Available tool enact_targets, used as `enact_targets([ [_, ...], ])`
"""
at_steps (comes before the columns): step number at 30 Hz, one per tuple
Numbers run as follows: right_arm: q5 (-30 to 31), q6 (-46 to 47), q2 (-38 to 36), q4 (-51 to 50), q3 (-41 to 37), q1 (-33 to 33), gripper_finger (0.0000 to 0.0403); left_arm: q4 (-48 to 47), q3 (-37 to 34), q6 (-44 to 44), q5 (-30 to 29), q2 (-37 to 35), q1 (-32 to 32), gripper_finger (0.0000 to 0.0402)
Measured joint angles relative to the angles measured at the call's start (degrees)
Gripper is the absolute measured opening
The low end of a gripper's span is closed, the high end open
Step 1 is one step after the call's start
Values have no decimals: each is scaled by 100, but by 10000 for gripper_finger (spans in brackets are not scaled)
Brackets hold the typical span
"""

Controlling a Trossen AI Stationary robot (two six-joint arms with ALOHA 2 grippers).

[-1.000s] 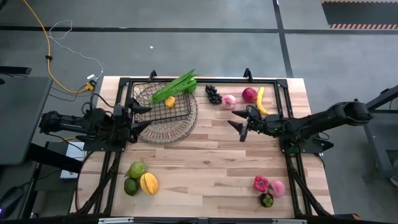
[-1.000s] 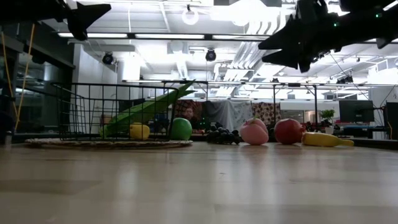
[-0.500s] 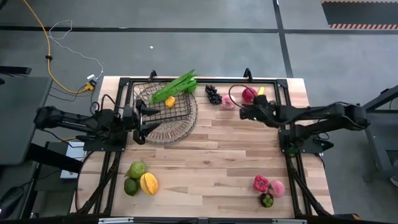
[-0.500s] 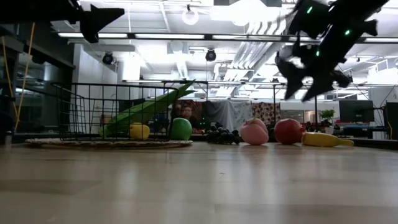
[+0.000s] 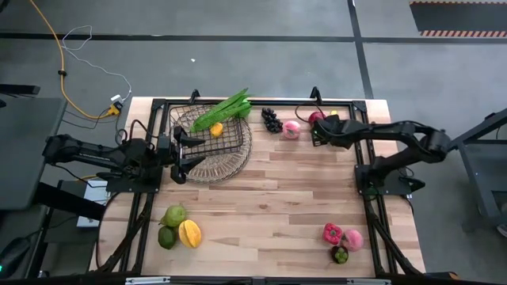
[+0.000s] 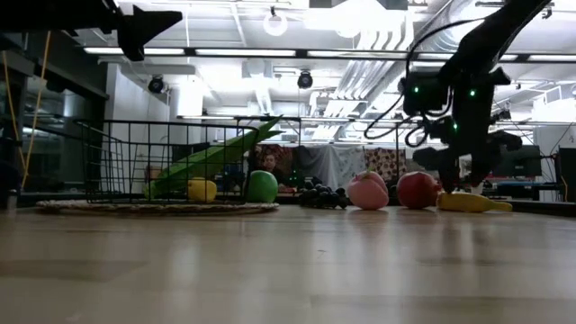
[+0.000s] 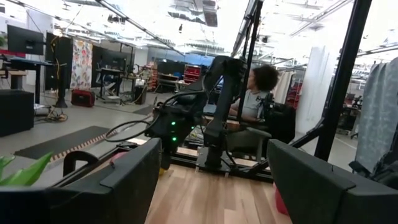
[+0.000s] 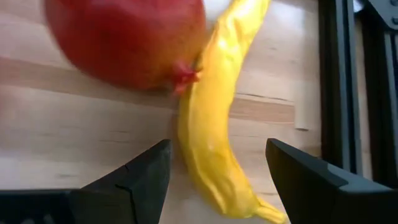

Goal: Build produce basket
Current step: Put the yellow banana into the wire basket

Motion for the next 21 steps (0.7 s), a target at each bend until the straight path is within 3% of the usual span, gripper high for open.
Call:
enact_targets([
  [10, -623, -638, 629, 437, -2, -534, 252, -74, 0, -61, 7, 0, 1, 282],
  [21, -649, -757, 669, 396, 4, -620, 232, -74, 0, -54, 8, 0, 1, 282],
])
